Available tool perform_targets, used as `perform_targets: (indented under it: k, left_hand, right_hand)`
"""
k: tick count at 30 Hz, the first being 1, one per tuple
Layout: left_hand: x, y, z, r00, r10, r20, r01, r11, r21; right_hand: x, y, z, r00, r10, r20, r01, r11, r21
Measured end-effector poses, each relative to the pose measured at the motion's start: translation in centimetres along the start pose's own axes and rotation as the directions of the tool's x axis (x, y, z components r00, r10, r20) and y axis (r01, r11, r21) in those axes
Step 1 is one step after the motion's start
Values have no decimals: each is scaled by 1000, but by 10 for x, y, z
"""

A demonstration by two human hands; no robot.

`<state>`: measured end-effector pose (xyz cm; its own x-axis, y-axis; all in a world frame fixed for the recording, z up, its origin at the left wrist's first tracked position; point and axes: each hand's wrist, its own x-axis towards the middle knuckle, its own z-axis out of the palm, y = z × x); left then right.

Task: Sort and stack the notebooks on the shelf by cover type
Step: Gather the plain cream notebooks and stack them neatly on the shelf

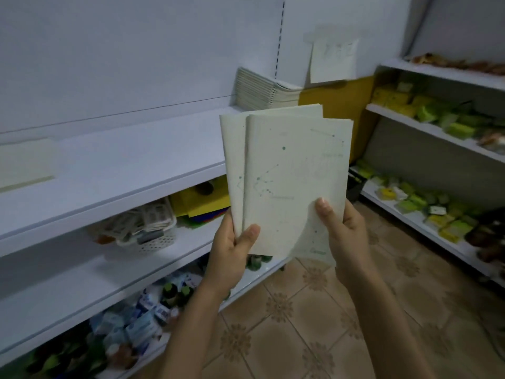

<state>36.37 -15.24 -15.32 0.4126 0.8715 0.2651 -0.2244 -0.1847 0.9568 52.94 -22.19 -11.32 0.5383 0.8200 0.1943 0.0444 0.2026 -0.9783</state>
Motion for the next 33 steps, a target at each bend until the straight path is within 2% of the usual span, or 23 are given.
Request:
perform_targets:
  k: [4,8,12,15,21,27,33]
  left_hand:
    - [15,-3,34,999,17,28,-17,1000,-20]
    - [35,-6,47,998,-28,61,31,998,-50]
    - [62,-12,57,996,-80,-32,80,997,-9]
    - [91,-24,68,994,-32,-100,29,999,-32]
    - [187,-41,95,991,-18,-135,4,994,-107]
    - [299,-41,110,986,94,-134,-110,987,-116]
    - [365,-53,105,990,110,-88,-111,994,-4]
  right_hand:
    - [15,-6,-33,998,-58,-33,57,998,-18]
    - [34,-3,-48,996,-84,-41,83,996,-18]
    - [61,7,-50,998,-58,-38,57,998,-23]
    - [91,15,-54,999,-34,-36,32,998,-50]
    - [188,13,-66,997,-70,-34,65,991,-119]
    - [297,10,-66,991,-129,-47,121,981,-149]
    - [370,32,-58,998,-54,-41,53,998,-37]
